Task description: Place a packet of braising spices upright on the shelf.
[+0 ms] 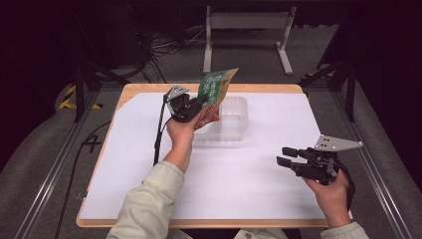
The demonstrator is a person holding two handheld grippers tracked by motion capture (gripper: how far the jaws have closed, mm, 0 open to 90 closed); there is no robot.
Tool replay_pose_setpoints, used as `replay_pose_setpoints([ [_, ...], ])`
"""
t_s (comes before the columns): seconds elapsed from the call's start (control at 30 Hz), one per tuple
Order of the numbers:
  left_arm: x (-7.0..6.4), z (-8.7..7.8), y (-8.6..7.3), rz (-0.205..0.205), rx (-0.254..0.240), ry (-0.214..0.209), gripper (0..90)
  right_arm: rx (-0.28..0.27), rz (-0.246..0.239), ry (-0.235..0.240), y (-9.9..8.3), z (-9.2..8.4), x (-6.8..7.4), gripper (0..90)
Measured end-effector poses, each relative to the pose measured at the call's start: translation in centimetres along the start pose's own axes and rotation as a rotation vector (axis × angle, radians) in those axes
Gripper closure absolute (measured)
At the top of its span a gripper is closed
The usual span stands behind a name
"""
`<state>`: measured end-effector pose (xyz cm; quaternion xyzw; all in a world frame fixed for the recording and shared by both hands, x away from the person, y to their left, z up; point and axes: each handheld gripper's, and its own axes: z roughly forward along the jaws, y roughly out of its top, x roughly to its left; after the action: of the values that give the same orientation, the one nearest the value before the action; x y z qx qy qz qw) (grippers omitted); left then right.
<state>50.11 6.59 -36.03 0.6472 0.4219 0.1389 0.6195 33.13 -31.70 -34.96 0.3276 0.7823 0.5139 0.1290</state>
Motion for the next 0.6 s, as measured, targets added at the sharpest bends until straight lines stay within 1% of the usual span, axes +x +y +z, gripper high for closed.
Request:
replay_pose_setpoints([
  [0.03, 0.1, 0.1, 0.0, -0.017, -0.015, -0.006, 89.5, 0.0, 0.001, 0.002, 0.0, 0.0, -0.1, 54.7],
  [0.1, 0.1, 0.1, -0.1, -0.02, -0.041, -0.01, 89.5, 0.001, 0.003, 0.002, -0.1, 0.0, -0.2, 54.8],
  [0.13, 0.3, 0.1, -0.4, -0.032, -0.057, -0.014, 89.4, 0.002, 0.003, 0.003, -0.1, 0.0, -0.2, 54.7],
  [0.17, 0.3, 0.1, -0.4, -0.032, -0.057, -0.014, 89.4, 0.003, 0.005, 0.004, -0.1, 0.0, -0.3, 54.8],
  [0.23, 0.7, 0.1, -1.2, -0.052, -0.075, -0.028, 89.4, 0.006, 0.007, 0.004, -0.1, 0.0, -0.3, 54.8],
  [0.3, 1.1, -0.3, -1.6, -0.077, -0.08, -0.029, 89.3, 0.006, 0.007, 0.003, -0.1, 0.0, -0.3, 54.8],
  [0.33, 1.3, -0.6, -1.8, -0.081, -0.083, -0.027, 89.2, 0.006, 0.005, 0.004, -0.1, 0.0, -0.3, 54.7],
  [0.43, 1.9, -1.6, -2.3, -0.089, -0.072, -0.006, 89.1, 0.007, 0.004, 0.003, -0.1, 0.1, -0.2, 54.6],
  [0.47, 2.0, -1.8, -2.3, -0.091, -0.067, 0.0, 89.1, 0.009, 0.003, 0.003, -0.1, 0.2, -0.1, 54.6],
  [0.53, 2.0, -2.3, -2.5, -0.077, -0.043, 0.003, 88.8, 0.01, 0.002, 0.005, 0.0, 0.3, -0.1, 54.5],
  [0.57, 1.9, -2.4, -2.7, -0.051, -0.032, 0.005, 88.7, 0.011, 0.002, 0.004, 0.0, 0.4, 0.0, 54.4],
  [0.6, 1.8, -2.5, -2.8, -0.037, -0.027, 0.003, 88.5, 0.014, 0.002, 0.006, 0.0, 0.5, 0.0, 54.3],
])
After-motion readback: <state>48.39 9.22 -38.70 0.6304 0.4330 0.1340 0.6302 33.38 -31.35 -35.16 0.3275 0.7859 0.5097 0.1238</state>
